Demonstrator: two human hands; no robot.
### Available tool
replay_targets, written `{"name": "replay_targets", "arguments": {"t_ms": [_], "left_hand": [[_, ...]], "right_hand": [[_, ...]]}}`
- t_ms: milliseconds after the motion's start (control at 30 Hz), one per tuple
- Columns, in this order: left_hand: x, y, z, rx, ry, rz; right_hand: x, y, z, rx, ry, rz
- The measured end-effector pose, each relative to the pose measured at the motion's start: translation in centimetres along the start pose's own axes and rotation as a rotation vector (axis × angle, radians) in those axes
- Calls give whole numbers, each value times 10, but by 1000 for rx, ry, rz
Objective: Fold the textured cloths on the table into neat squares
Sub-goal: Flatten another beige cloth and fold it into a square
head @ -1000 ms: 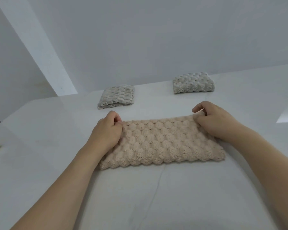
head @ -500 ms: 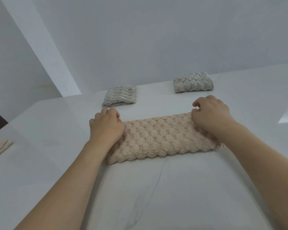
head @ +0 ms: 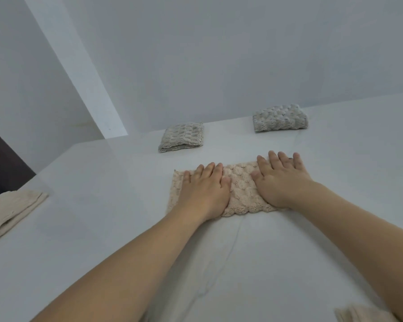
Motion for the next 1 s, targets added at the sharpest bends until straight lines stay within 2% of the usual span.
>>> {"name": "replay_targets", "arguments": {"t_ms": [100, 167, 300, 367, 467, 633, 833, 1000], "left_hand": [[0, -1, 1, 25, 7, -4], [-3, -3, 2, 33, 10, 51], [-22, -15, 15, 109, 10, 307], [-24, -17, 19, 155, -24, 336], [-15, -10, 17, 158, -47, 227], [-4, -3, 10, 99, -20, 62], [-2, -14, -1, 108, -16, -2], [-3, -34, -37, 57, -25, -25]], "right_hand": [[-6, 3, -8, -11, -131, -10], [-11, -1, -19, -56, -151, 9], [-19, -15, -33, -158, -2, 42], [-25, -22, -37, -217, 60, 92], [-12, -36, -42, -294, 50, 40], [-4, -38, -35, -266, 49, 78], [-1, -35, -29, -274, 17, 46], [0, -28, 5, -212, -12, 29]]}}
Point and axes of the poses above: each hand's wrist, its own y-axis towards the middle knuckle, its own x-axis out of the palm, z = x × y, the point moved 9 cm from there along y, towards the middle knuckle, and after that the axes turned 12 degrees about x, right-handed, at the moved point
